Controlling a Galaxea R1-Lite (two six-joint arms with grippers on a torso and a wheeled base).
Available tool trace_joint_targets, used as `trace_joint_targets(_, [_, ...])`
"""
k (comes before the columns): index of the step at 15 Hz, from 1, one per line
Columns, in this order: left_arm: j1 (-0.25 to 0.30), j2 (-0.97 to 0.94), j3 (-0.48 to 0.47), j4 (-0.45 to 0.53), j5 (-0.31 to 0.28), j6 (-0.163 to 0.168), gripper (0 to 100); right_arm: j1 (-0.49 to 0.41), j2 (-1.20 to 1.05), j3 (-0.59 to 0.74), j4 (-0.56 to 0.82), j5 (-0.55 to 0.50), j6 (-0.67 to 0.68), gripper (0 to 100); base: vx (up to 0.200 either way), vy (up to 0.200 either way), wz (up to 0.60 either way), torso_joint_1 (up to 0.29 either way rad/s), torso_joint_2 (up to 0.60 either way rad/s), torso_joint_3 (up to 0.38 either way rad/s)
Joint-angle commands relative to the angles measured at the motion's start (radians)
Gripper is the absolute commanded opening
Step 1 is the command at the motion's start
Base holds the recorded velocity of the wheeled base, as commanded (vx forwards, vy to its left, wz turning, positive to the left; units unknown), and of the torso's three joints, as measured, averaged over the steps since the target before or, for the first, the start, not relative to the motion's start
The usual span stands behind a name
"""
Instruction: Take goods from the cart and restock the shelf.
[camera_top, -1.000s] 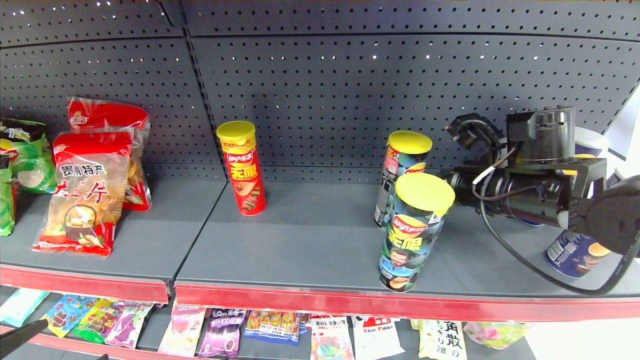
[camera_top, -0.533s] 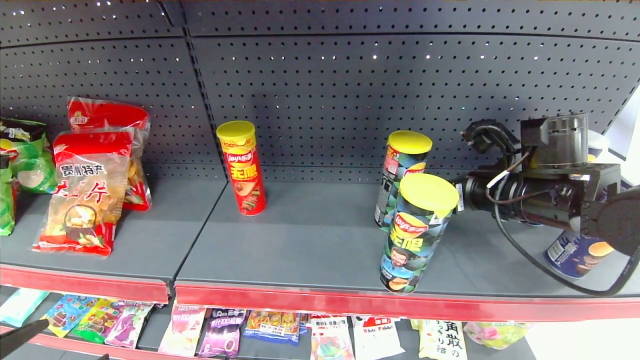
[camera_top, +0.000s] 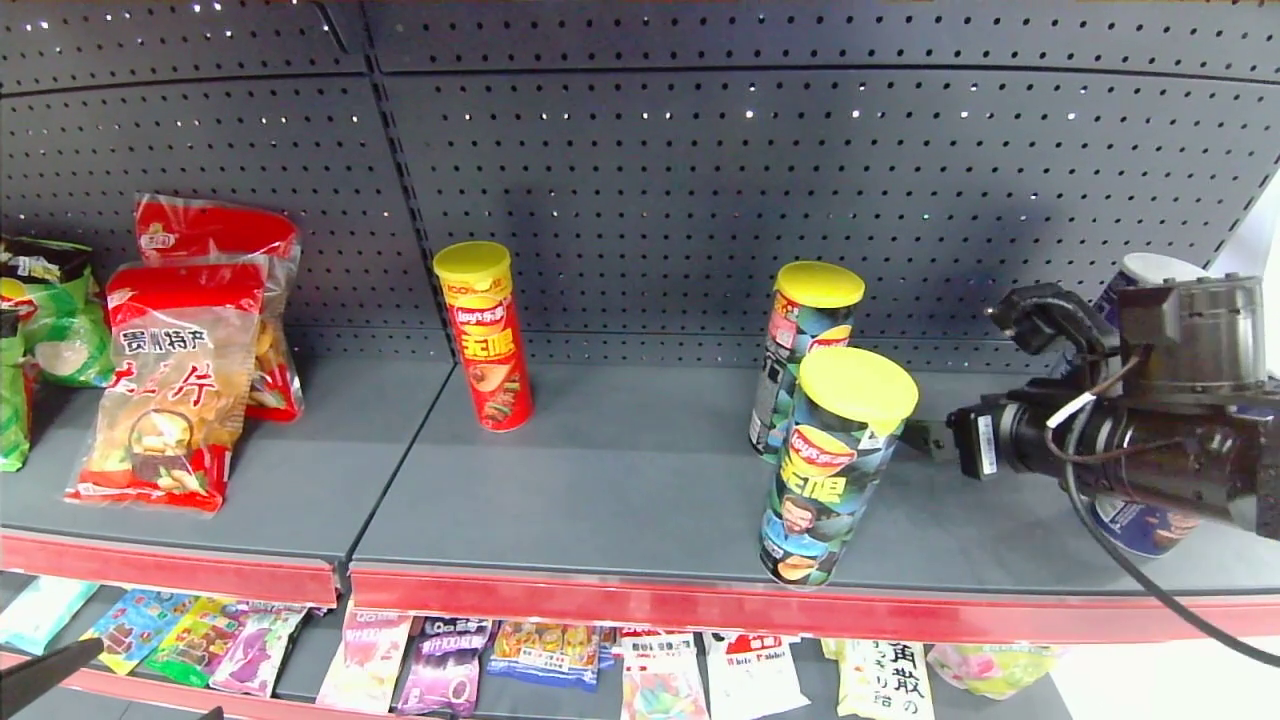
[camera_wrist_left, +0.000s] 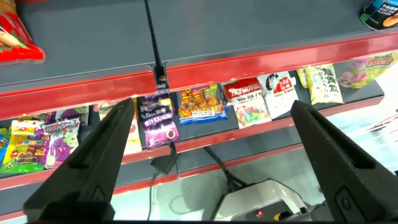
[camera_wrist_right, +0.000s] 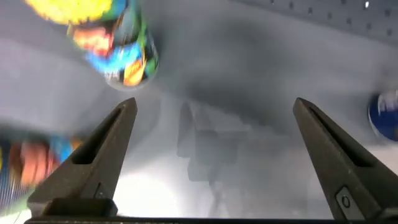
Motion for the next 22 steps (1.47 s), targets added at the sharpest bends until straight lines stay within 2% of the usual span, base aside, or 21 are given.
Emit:
trace_joint_targets(1, [0.0, 0.007, 0.0, 0.0, -0.001, 0.0, 100, 0.004, -0.117, 0.101, 0.0, 0.008, -0.003, 100, 0.0, 0.0, 0.0, 0.0, 0.0, 0.0])
trace_joint_targets(6, [0.0, 0.013, -0.003, -0.003, -0.009, -0.002, 100, 0.012, -0.306, 0.222, -0.002, 0.161, 0.0, 100, 0.0, 0.0, 0.0, 0.0, 0.0, 0.0])
trace_joint_targets(8, [0.0, 0.013, -0.003, -0.003, -0.009, -0.002, 100, 0.066, -0.341, 0.219, -0.003, 0.209, 0.003, 100, 0.0, 0.0, 0.0, 0.0, 0.0, 0.0])
trace_joint_targets(11, [0.0, 0.015, -0.009, -0.003, -0.009, -0.002, 100, 0.135, -0.362, 0.228, -0.002, 0.222, 0.0, 100, 0.0, 0.0, 0.0, 0.0, 0.0, 0.0])
trace_joint_targets(12, [0.0, 0.013, -0.011, -0.003, -0.009, 0.0, 100, 0.145, -0.362, 0.231, -0.002, 0.253, 0.003, 100, 0.0, 0.0, 0.0, 0.0, 0.0, 0.0])
trace_joint_targets(14, [0.0, 0.013, -0.014, -0.003, -0.009, -0.002, 100, 0.148, -0.359, 0.253, -0.002, 0.38, -0.005, 100, 0.0, 0.0, 0.0, 0.0, 0.0, 0.0])
trace_joint_targets(15, [0.0, 0.013, -0.014, -0.003, -0.009, -0.002, 100, 0.148, -0.35, 0.257, -0.002, 0.4, -0.006, 100, 0.0, 0.0, 0.0, 0.0, 0.0, 0.0])
trace_joint_targets(22, [0.0, 0.018, -0.023, -0.005, -0.009, 0.0, 100, 0.219, -0.247, 0.179, -0.003, 0.423, -0.005, 100, 0.0, 0.0, 0.0, 0.0, 0.0, 0.0])
